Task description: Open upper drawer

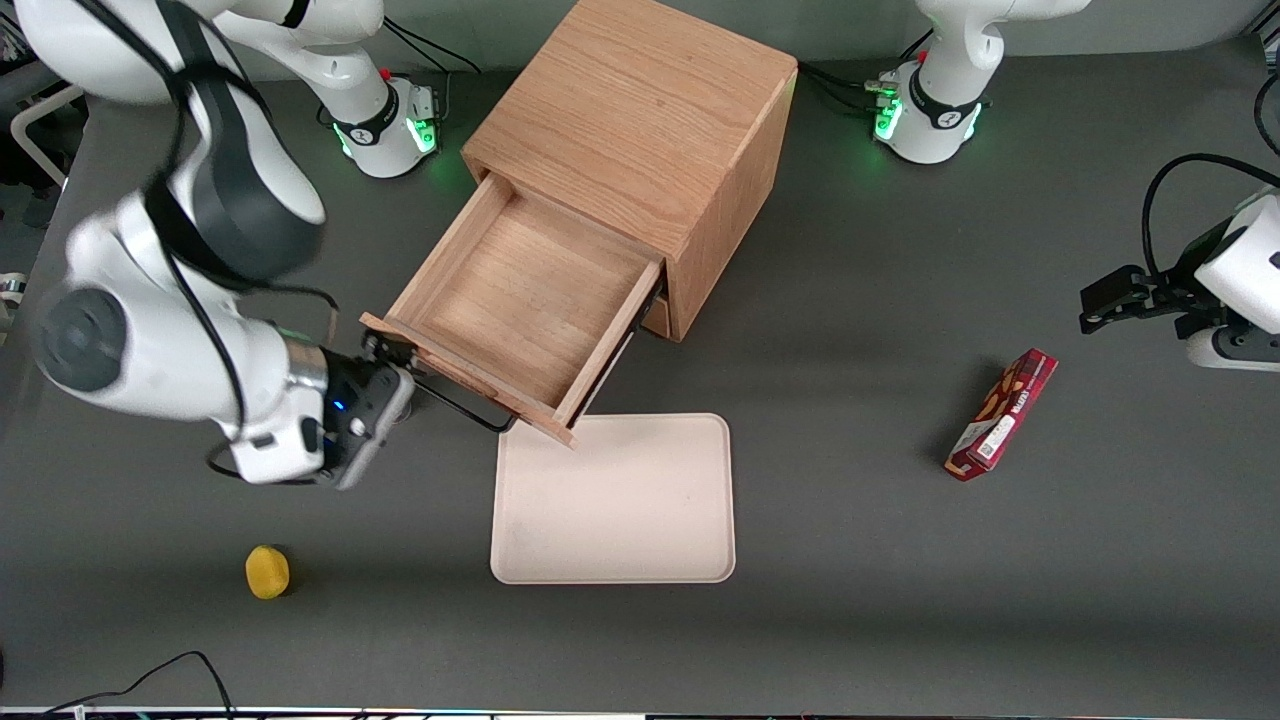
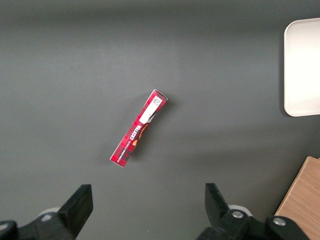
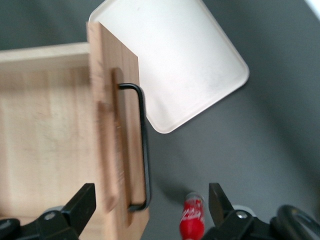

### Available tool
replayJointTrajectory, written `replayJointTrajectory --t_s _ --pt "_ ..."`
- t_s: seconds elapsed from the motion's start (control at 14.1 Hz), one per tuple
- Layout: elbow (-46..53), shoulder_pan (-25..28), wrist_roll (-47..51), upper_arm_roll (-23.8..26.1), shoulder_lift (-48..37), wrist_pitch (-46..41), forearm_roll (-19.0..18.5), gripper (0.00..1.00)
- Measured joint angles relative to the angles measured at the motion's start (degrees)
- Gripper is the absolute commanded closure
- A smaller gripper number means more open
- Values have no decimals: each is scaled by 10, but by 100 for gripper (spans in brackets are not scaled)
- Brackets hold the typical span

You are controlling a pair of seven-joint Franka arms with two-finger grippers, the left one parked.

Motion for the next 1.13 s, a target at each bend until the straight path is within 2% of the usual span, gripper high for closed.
replayJointTrajectory --t_s 0.28,0.43,0.64,0.78,1.13 --pt "2 -3 188 -6 -93 -44 -2 0" --pt "2 -3 264 -26 -126 -54 -5 0" --pt "-15 -6 291 -79 -156 -111 -6 0" --pt "-64 -11 293 -117 -175 -116 -6 0" --pt "-244 -15 333 -163 -228 -9 -6 0"
